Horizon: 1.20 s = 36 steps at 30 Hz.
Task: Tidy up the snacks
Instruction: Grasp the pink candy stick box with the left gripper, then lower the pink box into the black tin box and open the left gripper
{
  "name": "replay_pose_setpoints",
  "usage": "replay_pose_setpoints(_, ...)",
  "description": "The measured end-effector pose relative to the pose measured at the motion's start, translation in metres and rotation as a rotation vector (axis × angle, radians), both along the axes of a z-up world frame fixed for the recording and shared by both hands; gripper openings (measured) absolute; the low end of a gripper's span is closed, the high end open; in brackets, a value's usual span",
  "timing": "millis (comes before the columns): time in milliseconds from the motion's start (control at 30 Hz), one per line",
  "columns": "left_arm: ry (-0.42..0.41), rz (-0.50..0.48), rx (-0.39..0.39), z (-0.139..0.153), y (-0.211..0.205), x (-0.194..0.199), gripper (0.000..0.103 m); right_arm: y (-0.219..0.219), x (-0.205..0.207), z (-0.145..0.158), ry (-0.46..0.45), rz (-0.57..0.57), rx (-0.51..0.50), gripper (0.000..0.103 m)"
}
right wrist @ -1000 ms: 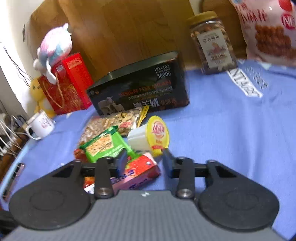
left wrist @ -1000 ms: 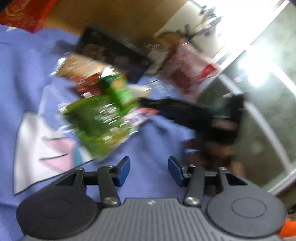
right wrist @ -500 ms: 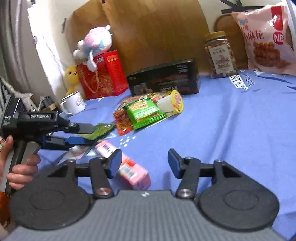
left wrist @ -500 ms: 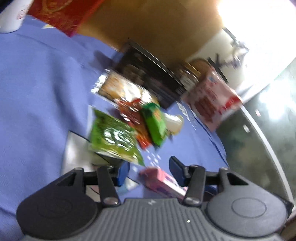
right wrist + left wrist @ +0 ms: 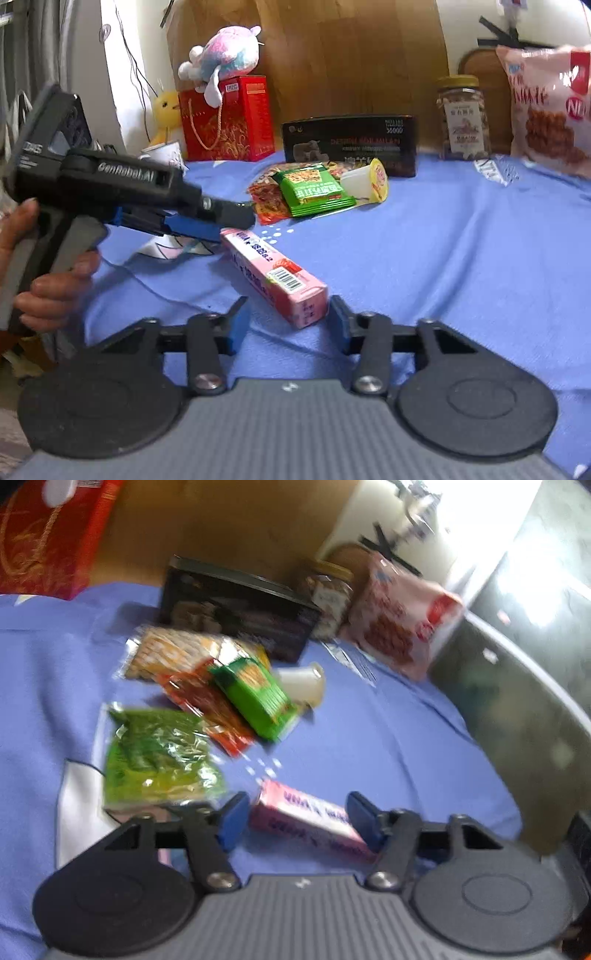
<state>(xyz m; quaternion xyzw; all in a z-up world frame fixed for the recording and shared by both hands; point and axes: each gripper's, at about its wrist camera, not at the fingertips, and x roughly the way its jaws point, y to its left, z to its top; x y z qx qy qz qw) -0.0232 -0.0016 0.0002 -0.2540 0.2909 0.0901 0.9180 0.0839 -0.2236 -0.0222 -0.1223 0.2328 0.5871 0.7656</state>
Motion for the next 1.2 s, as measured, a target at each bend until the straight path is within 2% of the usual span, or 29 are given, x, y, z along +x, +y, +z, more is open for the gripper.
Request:
replay_pose_setpoints(67,0.006,0.006,0.04,0.0,-0.009,-0.002,0.056,-0.001,0.001,-0.001,-0.007,-0.01,0.003,0.04)
replay_pose_setpoints(200,0.001,0.002,0.015,0.001,-0.015,-0.005,0.056,-0.003,0.005,-0.002,-0.017,-0.044,0.009,0.04)
replay_pose_setpoints(333,-0.003,0.001,0.04,0.006,-0.021,-0.003,0.055,-0.003,0.011,0.001,0.008,-0.065,0.02,0.04)
replay_pose_setpoints(467,-0.065,0.032,0.04,0.026,-0.008,-0.004,0.055,0.009,0.009,0.016,-0.067,-0.055,0.056,0.04)
replay_pose_setpoints(600,-0.114,0.072,0.063,0.051,0.014,0.006,0.055,0.039,0.024,0.036,-0.112,-0.031,0.11,0.04)
replay_pose_setpoints(767,-0.172,0.14,0.078,0.084,0.062,0.038,0.055,0.098,0.068,0.062,-0.087,-0.007,0.164,0.04)
replay_pose_setpoints(867,-0.185,0.187,0.065,0.096,0.097,0.071,0.055,0.14,0.102,0.075,-0.071,-0.009,0.172,0.04)
replay_pose_setpoints(1000,-0.152,0.224,0.015,0.087,0.138,0.113,0.055,0.188,0.141,0.08,-0.052,-0.034,0.142,0.041)
replay_pose_setpoints(1100,-0.106,0.231,-0.027,0.066,0.159,0.142,0.055,0.207,0.157,0.074,-0.062,-0.062,0.109,0.042)
replay_pose_setpoints(1200,-0.115,0.243,-0.032,0.055,0.164,0.147,0.056,0.205,0.164,0.07,-0.043,-0.135,0.11,0.042)
